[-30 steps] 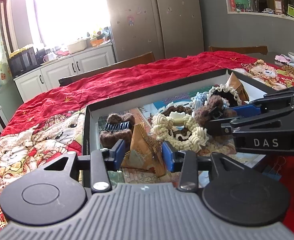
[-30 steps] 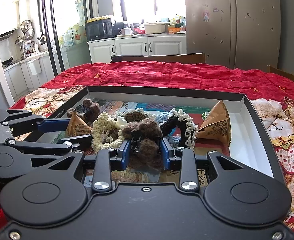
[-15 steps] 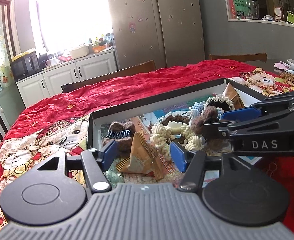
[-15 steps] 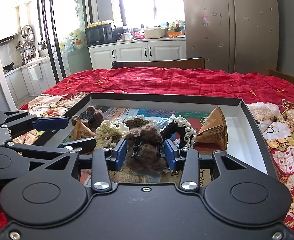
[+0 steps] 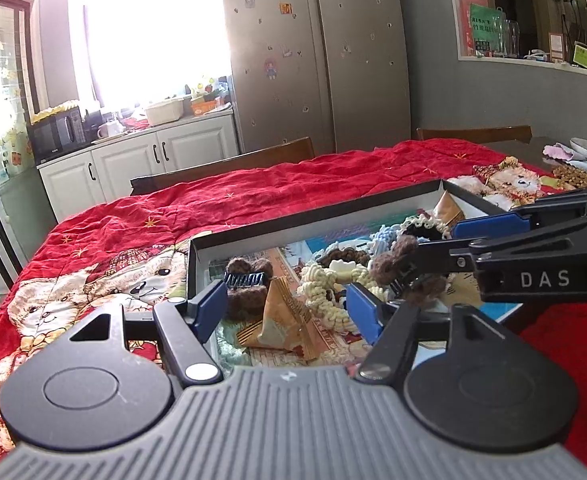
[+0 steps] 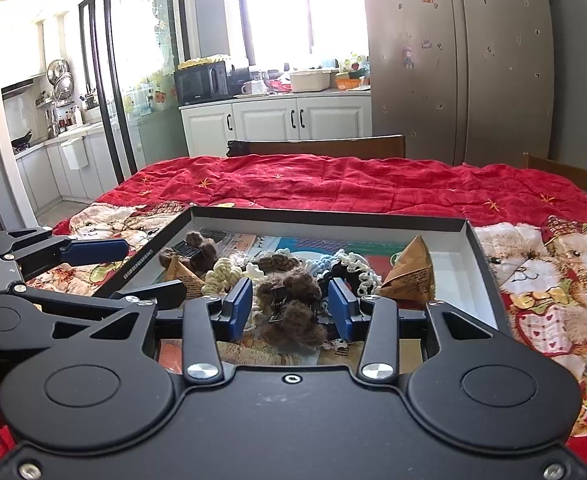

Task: Organize objects
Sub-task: 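Lower both items into the box and open both tools to release them, then withdraw both tools from the box toward the blue binder clips, then grasp a blue binder clip with the left tool while the right tool grasps the other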

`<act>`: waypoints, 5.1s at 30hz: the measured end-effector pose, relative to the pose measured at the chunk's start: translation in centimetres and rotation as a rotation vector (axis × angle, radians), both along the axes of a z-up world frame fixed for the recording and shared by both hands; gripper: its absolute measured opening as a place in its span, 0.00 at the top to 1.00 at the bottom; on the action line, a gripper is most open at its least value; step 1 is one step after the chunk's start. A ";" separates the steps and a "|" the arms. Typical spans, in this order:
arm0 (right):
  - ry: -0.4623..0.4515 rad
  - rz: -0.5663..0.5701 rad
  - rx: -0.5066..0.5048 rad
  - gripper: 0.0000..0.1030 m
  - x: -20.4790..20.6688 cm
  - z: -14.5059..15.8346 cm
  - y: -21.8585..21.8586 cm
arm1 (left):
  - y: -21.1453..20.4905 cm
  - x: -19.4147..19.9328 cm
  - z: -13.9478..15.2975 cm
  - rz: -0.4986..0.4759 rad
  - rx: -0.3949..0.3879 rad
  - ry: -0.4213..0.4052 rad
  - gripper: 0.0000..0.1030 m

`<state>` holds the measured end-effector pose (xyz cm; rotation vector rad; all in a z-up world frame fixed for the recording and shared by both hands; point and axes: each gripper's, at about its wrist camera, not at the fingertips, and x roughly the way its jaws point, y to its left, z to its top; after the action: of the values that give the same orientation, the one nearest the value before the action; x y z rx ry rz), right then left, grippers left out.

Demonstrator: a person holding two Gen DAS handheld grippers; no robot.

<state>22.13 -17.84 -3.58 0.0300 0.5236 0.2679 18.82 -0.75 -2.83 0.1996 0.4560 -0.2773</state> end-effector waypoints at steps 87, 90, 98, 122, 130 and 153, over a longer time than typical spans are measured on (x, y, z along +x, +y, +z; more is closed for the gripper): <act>0.043 0.031 -0.166 0.56 -8.6 -4.4 -0.3 | -1.9 -5.8 -4.6 0.118 -0.129 0.194 0.51; 0.047 0.026 -0.193 0.59 -8.3 -4.6 0.2 | -1.8 -5.8 -4.6 0.121 -0.127 0.194 0.51; 0.081 0.022 -0.222 0.63 -7.3 -5.0 0.6 | -1.6 -5.9 -4.6 0.128 -0.129 0.193 0.51; 0.071 0.032 -0.219 0.69 -8.1 -4.9 0.4 | -1.5 -6.2 -4.6 0.119 -0.132 0.193 0.51; 0.061 0.044 -0.236 0.69 -9.3 -4.8 0.3 | -1.5 -6.8 -4.5 0.108 -0.128 0.191 0.51; 0.045 0.029 -0.193 0.69 -11.2 -3.1 -0.9 | -1.4 -7.7 -3.6 0.085 -0.125 0.175 0.51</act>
<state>10.93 -18.73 -6.66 -0.1590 0.5932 0.2448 11.09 -2.11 -6.41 0.0341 0.6173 -0.2402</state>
